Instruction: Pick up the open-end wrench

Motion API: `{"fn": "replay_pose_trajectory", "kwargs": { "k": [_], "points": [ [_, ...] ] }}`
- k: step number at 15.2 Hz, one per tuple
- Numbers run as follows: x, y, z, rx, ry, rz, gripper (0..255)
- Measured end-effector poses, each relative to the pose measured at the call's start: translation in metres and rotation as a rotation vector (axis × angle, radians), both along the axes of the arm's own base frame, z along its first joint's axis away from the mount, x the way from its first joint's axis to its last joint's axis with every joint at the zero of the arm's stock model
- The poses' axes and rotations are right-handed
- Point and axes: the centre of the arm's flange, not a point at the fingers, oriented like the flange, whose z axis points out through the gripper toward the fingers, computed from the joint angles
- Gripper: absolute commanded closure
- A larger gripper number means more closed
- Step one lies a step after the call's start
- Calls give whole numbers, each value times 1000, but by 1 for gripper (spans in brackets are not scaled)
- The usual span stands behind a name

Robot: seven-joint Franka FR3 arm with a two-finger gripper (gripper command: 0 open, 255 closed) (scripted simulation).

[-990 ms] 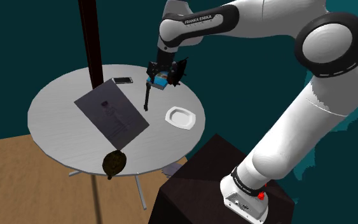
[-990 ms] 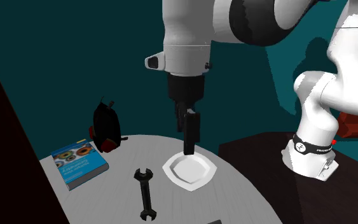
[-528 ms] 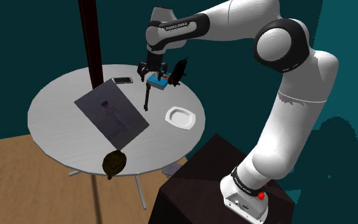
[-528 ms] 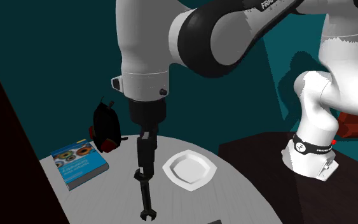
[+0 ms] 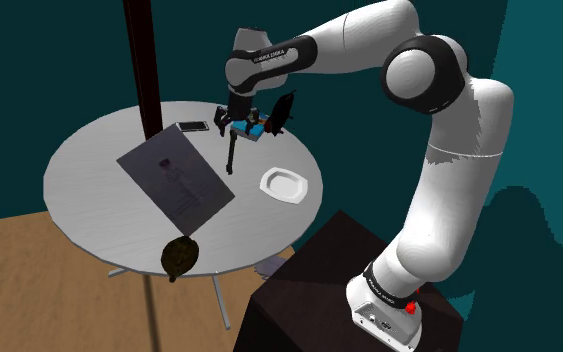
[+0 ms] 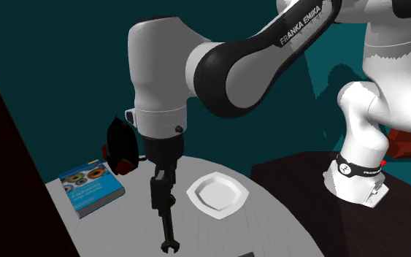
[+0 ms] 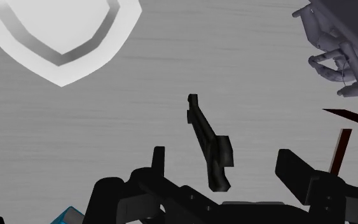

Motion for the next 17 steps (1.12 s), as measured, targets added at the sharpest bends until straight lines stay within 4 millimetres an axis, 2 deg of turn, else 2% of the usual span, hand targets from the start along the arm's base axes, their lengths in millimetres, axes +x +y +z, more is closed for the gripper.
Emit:
{"fn": "replay_pose_trajectory", "kwargs": {
  "k": [1,2,12,17],
  "points": [
    [1,0,-4,0,0,0,0],
    [2,0,-5,0,0,0,255],
    [3,0,-6,0,-1,0,255],
    [3,1,14,0,-1,0,255]
  ]
}}
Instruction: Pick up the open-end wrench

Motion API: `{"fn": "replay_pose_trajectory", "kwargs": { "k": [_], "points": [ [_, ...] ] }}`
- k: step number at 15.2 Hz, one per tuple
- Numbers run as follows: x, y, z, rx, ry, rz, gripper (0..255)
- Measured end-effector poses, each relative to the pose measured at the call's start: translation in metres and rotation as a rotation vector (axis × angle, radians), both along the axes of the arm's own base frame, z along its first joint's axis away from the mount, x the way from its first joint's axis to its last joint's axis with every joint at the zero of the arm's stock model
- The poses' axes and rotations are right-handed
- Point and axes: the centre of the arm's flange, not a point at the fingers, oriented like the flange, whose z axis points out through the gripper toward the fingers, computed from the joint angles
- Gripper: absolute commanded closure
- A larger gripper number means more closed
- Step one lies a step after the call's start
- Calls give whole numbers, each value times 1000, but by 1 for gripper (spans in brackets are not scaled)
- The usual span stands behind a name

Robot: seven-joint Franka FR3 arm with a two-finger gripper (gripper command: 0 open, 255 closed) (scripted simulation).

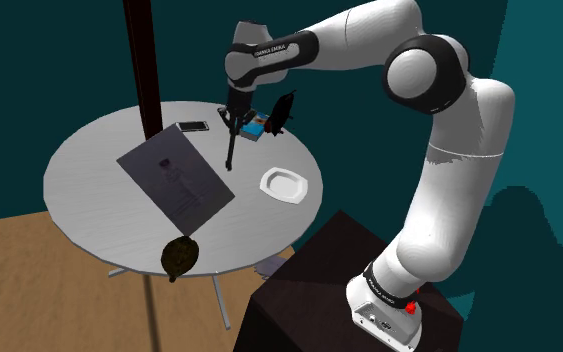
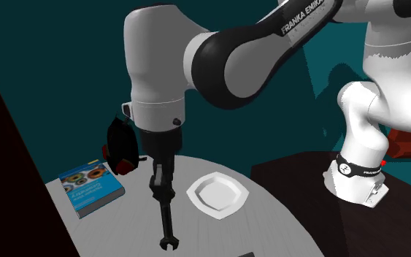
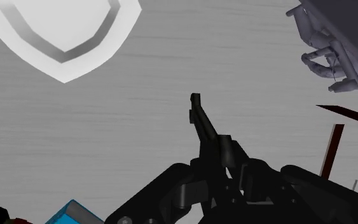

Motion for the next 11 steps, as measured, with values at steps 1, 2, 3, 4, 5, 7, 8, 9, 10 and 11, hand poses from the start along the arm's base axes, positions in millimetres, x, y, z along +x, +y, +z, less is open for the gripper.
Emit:
{"fn": "replay_pose_trajectory", "kwargs": {
  "k": [1,2,3,4,5,7,8,9,10,11],
  "points": [
    [-1,0,5,0,0,0,255],
    [0,-1,10,0,0,0,255],
    [0,-1,15,0,0,0,255],
    [0,0,21,0,0,0,255],
    [0,-1,26,0,0,0,255],
    [0,-1,37,0,0,0,255],
    [0,-1,42,0,0,0,255],
    [0,-1,47,0,0,0,255],
    [-1,-1,52,0,0,0,255],
    [-1,-1,55,0,0,0,255]
  ]
}}
